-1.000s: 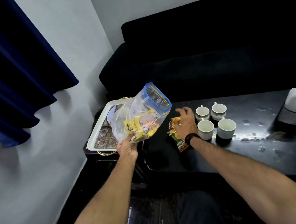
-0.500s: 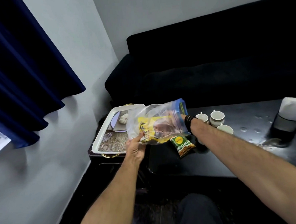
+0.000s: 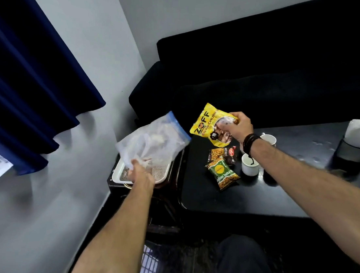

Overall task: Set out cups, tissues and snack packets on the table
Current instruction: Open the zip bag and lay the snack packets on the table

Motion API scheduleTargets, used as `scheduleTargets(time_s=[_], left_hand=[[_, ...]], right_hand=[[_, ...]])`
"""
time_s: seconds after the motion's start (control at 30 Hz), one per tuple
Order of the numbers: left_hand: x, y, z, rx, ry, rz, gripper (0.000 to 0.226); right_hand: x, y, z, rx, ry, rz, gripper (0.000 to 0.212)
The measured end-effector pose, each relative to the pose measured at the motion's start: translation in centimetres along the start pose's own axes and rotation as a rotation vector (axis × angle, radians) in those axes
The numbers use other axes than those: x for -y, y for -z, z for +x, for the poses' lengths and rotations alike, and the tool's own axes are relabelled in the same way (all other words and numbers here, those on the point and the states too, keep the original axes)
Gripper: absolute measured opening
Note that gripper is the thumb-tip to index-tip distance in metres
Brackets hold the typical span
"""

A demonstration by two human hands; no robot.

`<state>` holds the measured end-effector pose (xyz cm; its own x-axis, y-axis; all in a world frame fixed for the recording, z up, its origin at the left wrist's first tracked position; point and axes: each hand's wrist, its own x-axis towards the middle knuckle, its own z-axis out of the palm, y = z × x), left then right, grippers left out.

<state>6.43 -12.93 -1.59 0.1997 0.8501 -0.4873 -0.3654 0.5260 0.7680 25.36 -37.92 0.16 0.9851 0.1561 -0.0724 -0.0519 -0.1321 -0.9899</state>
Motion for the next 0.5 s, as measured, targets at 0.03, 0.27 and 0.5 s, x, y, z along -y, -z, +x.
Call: scheduleTargets(time_s=[0.03, 0.27, 0.5], left_hand=[[-0.2, -0.2, -0.2, -0.06, -0.016, 0.025, 0.052], [2.3, 0.8, -0.1, -0.202, 0.001, 0.226, 0.053], [4.0, 1.4, -2.4, -0.53, -0.211, 0.755, 0.089]], right_hand=[[-0.7, 0.2, -0.3, -0.011, -0.022, -0.002, 0.062], [-7.3, -1.1, -2.6, 0.086, -0.108, -0.239, 0.056], [-10.0, -2.4, -3.9, 0.173, -0.107, -0.427, 0.064]])
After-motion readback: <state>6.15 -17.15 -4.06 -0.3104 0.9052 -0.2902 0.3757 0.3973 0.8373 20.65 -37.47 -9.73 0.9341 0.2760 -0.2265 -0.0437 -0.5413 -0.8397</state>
